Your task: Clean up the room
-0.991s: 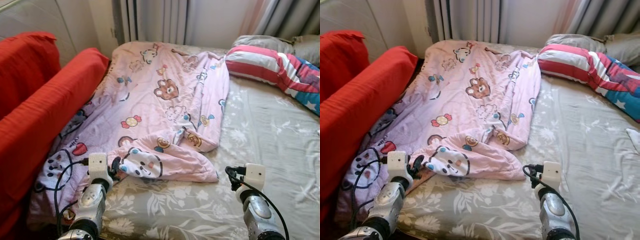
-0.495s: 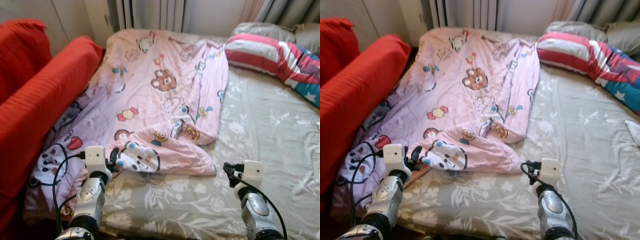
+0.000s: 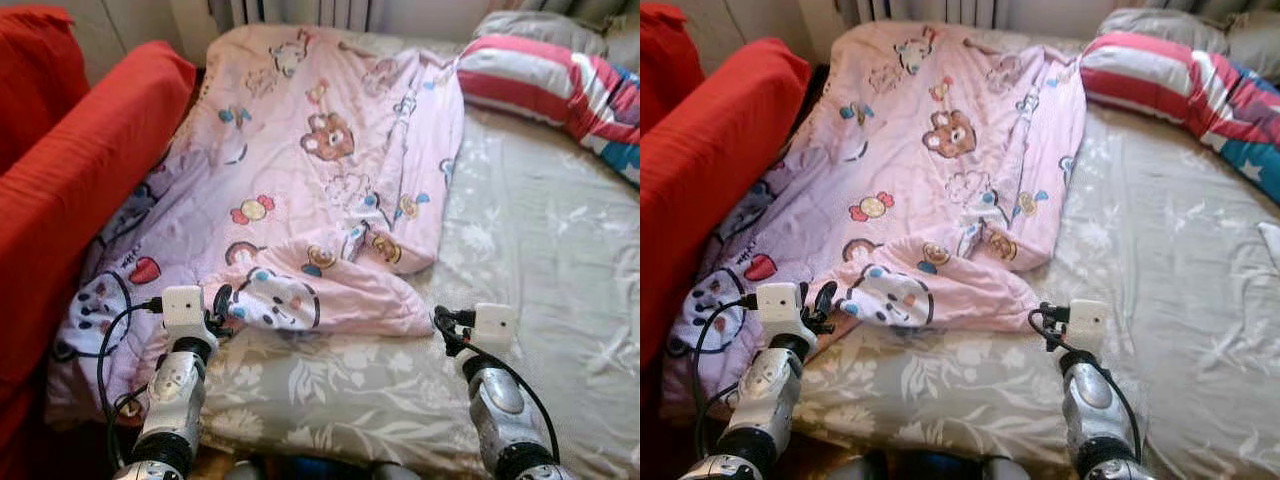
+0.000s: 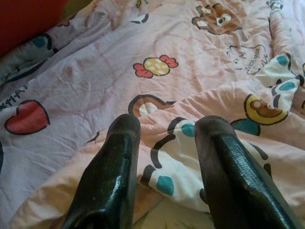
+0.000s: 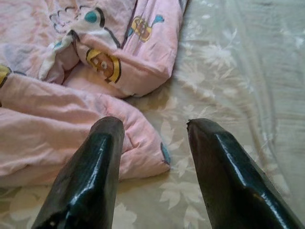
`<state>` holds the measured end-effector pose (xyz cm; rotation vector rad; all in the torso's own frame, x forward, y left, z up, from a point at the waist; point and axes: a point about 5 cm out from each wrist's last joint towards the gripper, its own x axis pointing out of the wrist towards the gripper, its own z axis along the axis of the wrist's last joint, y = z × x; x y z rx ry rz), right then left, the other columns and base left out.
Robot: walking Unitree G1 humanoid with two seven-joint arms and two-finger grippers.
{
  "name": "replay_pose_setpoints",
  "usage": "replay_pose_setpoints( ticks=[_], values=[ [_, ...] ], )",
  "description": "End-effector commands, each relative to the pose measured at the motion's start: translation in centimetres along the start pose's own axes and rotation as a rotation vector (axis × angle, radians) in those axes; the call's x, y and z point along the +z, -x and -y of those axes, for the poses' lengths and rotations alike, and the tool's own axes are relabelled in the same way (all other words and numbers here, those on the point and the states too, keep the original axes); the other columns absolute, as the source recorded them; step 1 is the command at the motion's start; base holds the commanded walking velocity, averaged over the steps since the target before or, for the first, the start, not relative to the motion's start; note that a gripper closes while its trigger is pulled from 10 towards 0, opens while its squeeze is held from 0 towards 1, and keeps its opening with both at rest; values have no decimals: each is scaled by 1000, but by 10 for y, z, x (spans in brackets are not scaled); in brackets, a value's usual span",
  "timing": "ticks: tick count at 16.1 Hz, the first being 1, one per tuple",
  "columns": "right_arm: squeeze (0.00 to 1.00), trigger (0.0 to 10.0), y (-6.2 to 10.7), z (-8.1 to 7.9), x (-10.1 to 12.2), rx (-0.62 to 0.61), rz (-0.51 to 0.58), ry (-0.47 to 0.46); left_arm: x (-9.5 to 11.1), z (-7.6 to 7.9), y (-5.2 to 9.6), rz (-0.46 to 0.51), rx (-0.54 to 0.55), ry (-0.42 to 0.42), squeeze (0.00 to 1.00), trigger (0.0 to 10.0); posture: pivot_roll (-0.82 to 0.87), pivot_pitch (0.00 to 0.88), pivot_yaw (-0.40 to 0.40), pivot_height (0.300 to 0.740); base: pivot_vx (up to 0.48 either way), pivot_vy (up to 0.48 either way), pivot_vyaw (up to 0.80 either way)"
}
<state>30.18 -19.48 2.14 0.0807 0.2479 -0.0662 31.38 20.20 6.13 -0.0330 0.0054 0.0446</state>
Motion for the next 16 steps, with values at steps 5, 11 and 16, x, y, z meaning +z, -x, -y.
replay_pose_setpoints(
  ticks=[5, 11, 16],
  values=[
    [0, 10000, 7, -5, -11, -4, -8, -22, 1, -3, 3, -17, -8, -5, 0, 10000, 120, 310, -16, 697, 0, 0, 0],
    [0, 10000, -2, -14, -5, 18, -47, -8, 6, 5, 0, -7, -38, 0, 0, 10000, 136, 339, -16, 688, 0, 0, 0],
    [0, 10000, -7, -12, 8, 11, -1, -10, 12, 5, -5, 4, -40, -6, 0, 10000, 138, 313, -18, 663, 0, 0, 0]
  ],
)
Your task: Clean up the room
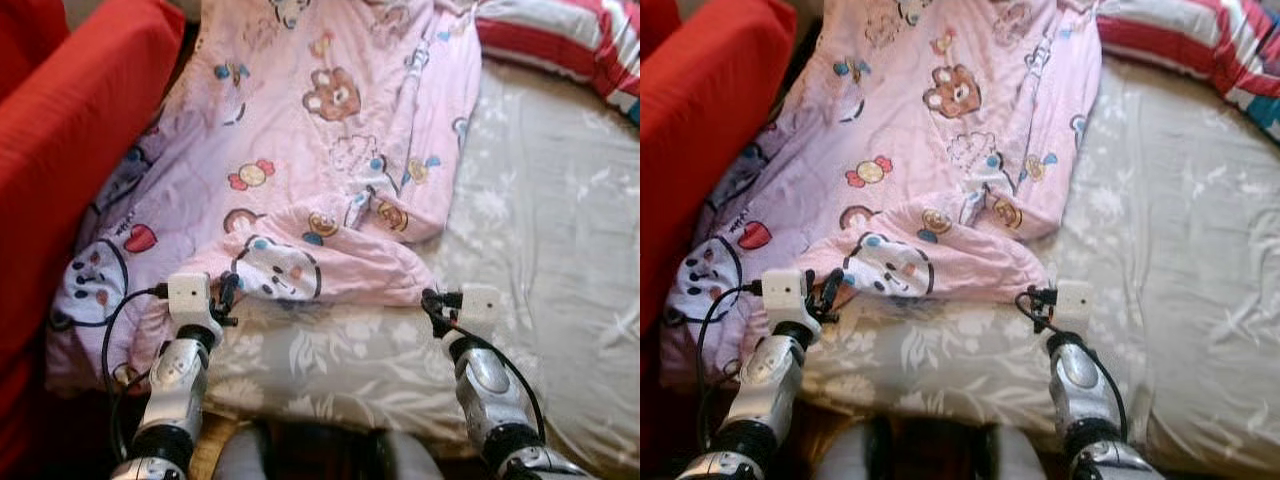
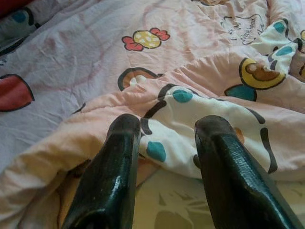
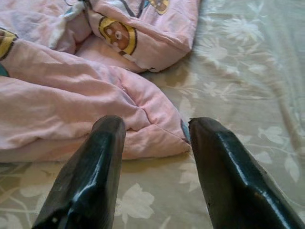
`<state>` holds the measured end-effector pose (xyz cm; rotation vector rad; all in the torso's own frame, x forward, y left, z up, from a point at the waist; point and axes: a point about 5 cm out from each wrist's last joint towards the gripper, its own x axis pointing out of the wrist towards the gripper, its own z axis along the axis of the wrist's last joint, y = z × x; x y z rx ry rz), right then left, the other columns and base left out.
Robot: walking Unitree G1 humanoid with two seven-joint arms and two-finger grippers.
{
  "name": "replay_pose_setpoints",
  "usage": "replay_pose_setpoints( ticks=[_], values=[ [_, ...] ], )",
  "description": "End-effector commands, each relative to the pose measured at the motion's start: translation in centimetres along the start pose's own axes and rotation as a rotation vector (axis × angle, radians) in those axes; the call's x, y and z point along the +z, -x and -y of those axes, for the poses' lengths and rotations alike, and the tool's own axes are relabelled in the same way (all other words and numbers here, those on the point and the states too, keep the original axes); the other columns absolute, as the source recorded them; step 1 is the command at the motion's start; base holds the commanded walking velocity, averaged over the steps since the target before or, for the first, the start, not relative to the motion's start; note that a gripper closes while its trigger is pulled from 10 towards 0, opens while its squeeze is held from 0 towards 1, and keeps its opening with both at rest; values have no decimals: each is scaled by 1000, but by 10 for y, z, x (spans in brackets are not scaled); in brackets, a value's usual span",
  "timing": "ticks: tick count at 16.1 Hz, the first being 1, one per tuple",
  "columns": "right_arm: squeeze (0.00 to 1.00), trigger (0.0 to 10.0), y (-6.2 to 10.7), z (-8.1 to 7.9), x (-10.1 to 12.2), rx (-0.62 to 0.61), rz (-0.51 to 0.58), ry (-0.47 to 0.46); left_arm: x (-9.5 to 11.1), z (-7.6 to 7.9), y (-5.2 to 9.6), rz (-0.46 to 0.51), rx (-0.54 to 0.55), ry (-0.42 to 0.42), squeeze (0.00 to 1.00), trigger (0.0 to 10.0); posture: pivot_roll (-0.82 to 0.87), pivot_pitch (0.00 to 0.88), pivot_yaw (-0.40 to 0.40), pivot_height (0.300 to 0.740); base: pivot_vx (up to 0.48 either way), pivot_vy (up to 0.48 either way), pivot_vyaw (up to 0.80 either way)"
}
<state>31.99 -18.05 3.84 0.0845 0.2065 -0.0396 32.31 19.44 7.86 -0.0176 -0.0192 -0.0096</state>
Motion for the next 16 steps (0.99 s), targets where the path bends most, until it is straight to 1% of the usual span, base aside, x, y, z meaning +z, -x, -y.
replay_pose_setpoints(
  ticks=[1, 5, 7, 9, 11, 12, 14, 15, 16],
  values=[
    [0, 10000, 6, 6, -11, -21, -44, -8, -3, -5, 3, -17, 20, 9, 0, 10000, 146, 305, -22, 663, 0, 0, 0],
    [0, 10000, 4, 10, -10, -30, -60, -2, 4, -8, 1, 11, 37, 8, 0, 10000, 159, 307, -40, 663, 0, 0, 0],
    [0, 10000, 4, 14, -9, -41, -62, 6, 7, -10, 0, 22, 43, 6, 0, 10000, 145, 306, -27, 663, 0, 0, 0],
    [0, 10000, 6, 23, -9, -77, -50, -1, 11, -7, -1, 31, 15, -3, 0, 10000, 137, 324, -8, 663, 0, 0, 0],
    [0, 10000, 8, 25, -11, -95, -50, -4, 11, -7, -1, 29, 8, -7, 0, 10000, 119, 342, 7, 663, 0, 0, 0],
    [0, 10000, 8, 26, -10, -107, -39, -15, 12, -3, -1, 30, -13, -13, 0, 10000, 119, 364, 13, 663, 0, 0, 0],
    [0, 10000, 7, 23, -11, -98, -54, -27, 17, 2, -2, 44, -25, -8, 0, 10000, 124, 390, 9, 663, 0, 0, 0],
    [0, 10000, 5, 19, -9, -84, -57, -21, 19, 4, -4, 53, -26, -3, 0, 10000, 128, 403, 8, 658, 0, 0, 0],
    [0, 10000, 2, 15, -4, -64, -37, -4, 22, 6, -6, 60, -27, 3, 0, 10000, 128, 419, 5, 644, 0, 0, 0]
  ],
)
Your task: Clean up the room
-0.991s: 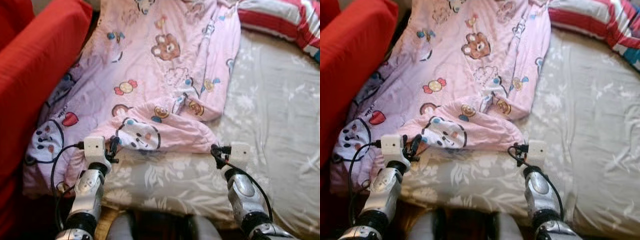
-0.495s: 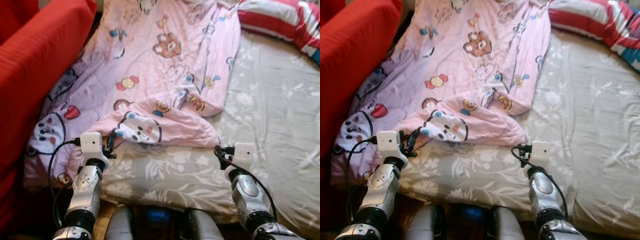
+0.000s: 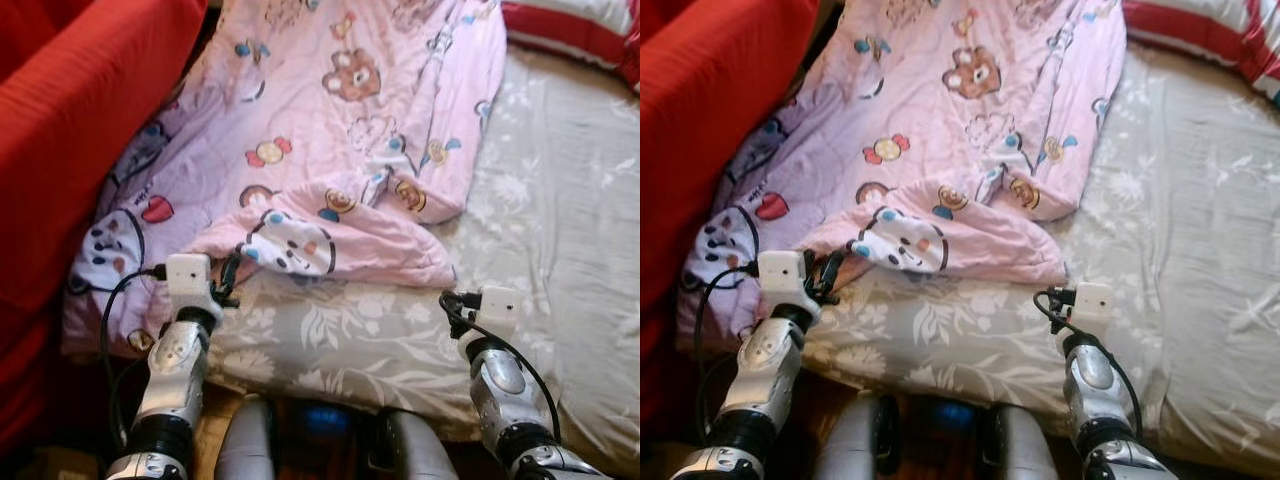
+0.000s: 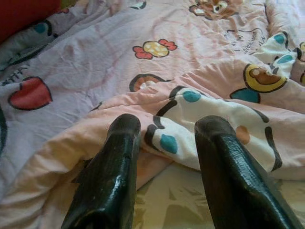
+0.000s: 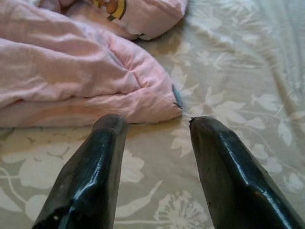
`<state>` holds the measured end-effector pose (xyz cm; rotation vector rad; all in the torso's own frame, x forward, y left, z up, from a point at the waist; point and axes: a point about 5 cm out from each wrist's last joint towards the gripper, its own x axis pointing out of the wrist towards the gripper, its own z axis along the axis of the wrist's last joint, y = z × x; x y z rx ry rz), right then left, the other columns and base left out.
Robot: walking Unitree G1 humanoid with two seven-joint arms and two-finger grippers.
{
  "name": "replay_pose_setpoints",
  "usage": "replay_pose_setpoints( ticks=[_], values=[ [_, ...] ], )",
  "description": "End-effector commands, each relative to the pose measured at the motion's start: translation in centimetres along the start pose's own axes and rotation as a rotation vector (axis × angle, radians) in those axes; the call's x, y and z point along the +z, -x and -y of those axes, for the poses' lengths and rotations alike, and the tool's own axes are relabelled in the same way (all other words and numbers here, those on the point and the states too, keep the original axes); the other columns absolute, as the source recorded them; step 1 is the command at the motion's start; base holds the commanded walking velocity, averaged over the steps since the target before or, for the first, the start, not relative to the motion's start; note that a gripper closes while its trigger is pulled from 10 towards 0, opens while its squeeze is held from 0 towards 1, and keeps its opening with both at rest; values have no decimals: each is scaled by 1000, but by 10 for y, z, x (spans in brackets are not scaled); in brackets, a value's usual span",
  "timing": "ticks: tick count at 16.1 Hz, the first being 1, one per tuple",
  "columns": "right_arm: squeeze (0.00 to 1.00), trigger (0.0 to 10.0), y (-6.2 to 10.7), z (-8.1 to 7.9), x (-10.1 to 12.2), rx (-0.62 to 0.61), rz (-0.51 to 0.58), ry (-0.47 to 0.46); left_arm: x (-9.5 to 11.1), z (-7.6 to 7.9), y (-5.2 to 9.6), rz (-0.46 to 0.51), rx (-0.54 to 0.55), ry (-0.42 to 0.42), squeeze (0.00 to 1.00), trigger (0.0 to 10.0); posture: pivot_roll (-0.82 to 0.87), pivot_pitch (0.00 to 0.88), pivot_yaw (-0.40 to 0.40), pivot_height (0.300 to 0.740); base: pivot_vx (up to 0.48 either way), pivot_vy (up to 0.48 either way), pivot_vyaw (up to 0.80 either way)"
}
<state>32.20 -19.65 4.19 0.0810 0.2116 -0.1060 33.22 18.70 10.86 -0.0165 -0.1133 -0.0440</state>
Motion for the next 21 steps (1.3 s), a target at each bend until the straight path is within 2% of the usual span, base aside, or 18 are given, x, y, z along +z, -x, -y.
replay_pose_setpoints(
  ticks=[1, 5, 7, 9, 13, 16, 21],
  values=[
    [0, 10000, 3, -3, -6, 9, -19, 0, -7, 0, 4, -32, 7, 5, 0, 10000, 127, 427, 3, 640, 0, 0, 0],
    [0, 10000, -3, -11, 4, 28, 7, -9, -7, 0, 6, -34, 4, 7, 0, 10000, 121, 454, -10, 640, 0, 0, 0],
    [0, 10000, -4, -14, 5, 48, 2, 5, -6, 0, 10, -32, 8, 13, 0, 10000, 124, 474, -16, 640, 0, 0, 0],
    [0, 10000, -11, -17, 15, 73, -4, 30, -2, 3, 11, -25, -3, 12, 0, 10000, 137, 493, -18, 640, 341, 0, 0],
    [0, 10000, -24, -17, 40, 54, 13, 23, 8, 1, 14, -2, -1, 1, 0, 10000, 165, 532, -15, 640, 370, 0, 0],
    [0, 10000, -30, -13, 51, 32, 0, 42, 16, 1, 20, 12, -9, -8, 0, 10000, 186, 558, -10, 640, 365, 0, 0],
    [0, 10000, -36, -11, 59, 25, -78, 107, 37, 7, 26, 37, -46, -16, 0, 10000, 229, 607, 6, 640, 0, 0, 0]
  ],
)
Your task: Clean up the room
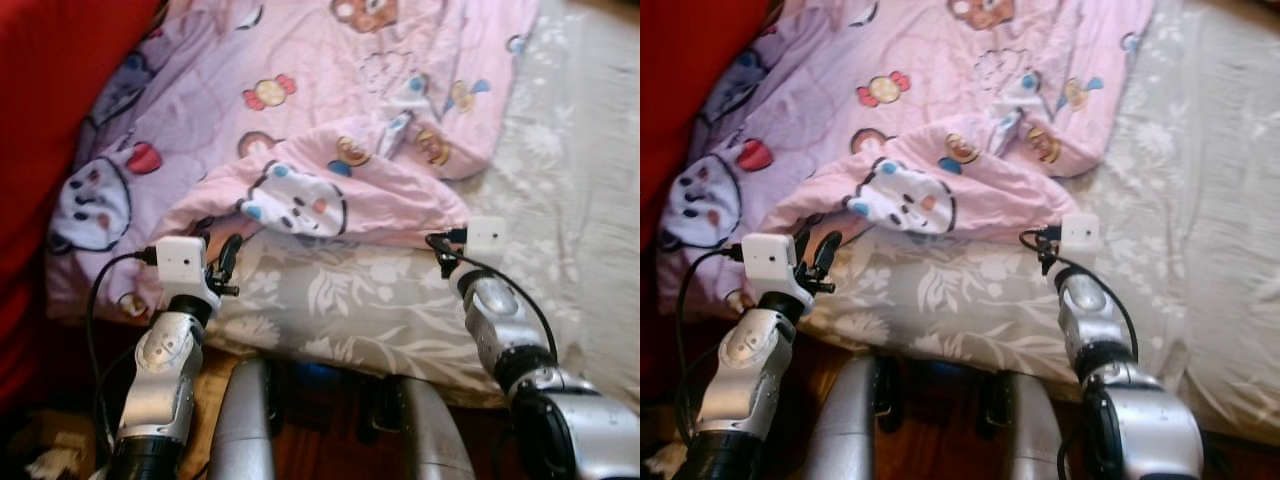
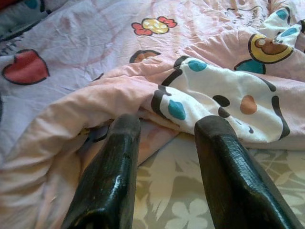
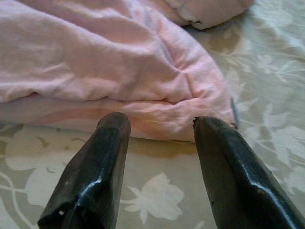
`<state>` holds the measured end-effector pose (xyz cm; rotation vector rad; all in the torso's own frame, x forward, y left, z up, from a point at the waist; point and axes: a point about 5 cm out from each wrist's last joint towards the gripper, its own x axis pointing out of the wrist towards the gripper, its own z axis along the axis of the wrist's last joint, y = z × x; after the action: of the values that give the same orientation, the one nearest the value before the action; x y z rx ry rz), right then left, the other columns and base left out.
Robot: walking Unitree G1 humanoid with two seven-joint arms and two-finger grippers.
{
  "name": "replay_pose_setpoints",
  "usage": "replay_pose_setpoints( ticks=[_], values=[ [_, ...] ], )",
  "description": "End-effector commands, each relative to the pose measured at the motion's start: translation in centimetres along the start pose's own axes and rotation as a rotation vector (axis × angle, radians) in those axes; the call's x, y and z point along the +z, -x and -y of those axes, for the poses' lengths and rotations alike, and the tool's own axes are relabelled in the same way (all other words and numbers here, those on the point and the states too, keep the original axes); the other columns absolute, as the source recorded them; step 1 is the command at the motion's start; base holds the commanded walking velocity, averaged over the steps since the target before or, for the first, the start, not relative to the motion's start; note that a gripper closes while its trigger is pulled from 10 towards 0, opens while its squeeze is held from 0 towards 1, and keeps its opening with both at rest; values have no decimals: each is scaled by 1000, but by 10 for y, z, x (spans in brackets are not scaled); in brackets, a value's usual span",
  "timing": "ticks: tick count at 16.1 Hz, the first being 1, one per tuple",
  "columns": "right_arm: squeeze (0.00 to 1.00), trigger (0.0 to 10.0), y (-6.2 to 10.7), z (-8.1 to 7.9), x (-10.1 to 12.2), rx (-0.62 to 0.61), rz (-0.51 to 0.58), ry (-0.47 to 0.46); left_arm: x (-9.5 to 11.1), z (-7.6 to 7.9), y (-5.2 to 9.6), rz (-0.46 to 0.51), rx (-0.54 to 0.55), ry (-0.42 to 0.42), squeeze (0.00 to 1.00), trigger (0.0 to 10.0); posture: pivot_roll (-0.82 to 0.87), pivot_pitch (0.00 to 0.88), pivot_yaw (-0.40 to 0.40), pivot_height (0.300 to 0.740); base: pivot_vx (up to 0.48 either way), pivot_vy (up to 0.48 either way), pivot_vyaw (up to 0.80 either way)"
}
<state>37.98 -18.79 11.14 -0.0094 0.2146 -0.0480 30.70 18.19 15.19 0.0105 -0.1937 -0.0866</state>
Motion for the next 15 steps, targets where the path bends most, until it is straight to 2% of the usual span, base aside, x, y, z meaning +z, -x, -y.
replay_pose_setpoints(
  ticks=[1, 4, 5, 12, 15],
  values=[
    [0, 10000, 5, 7, -19, -23, -81, 11, -7, 1, 8, -43, -3, 11, 0, 10000, 229, 607, 6, 640, 0, 0, 0],
    [0, 10000, 1, 10, -10, -27, -103, 47, 16, 4, 14, -25, -30, 5, 0, 10000, 274, 659, 27, 640, 0, 0, 0],
    [1000, 10000, 0, 14, -7, -53, -105, 75, 20, 4, 16, -22, -32, 5, 0, 10000, 280, 671, 28, 640, 0, 0, 0],
    [1000, 10000, 1, 28, -4, -93, -120, 93, 43, 6, 33, -41, -39, 4, 0, 10000, 318, 759, 64, 640, 0, 0, 0],
    [1000, 10000, 1, 27, -5, -91, -109, 72, 49, 5, 36, -44, -38, 0, 0, 10000, 332, 781, 75, 640, 0, 0, 0]
  ],
)
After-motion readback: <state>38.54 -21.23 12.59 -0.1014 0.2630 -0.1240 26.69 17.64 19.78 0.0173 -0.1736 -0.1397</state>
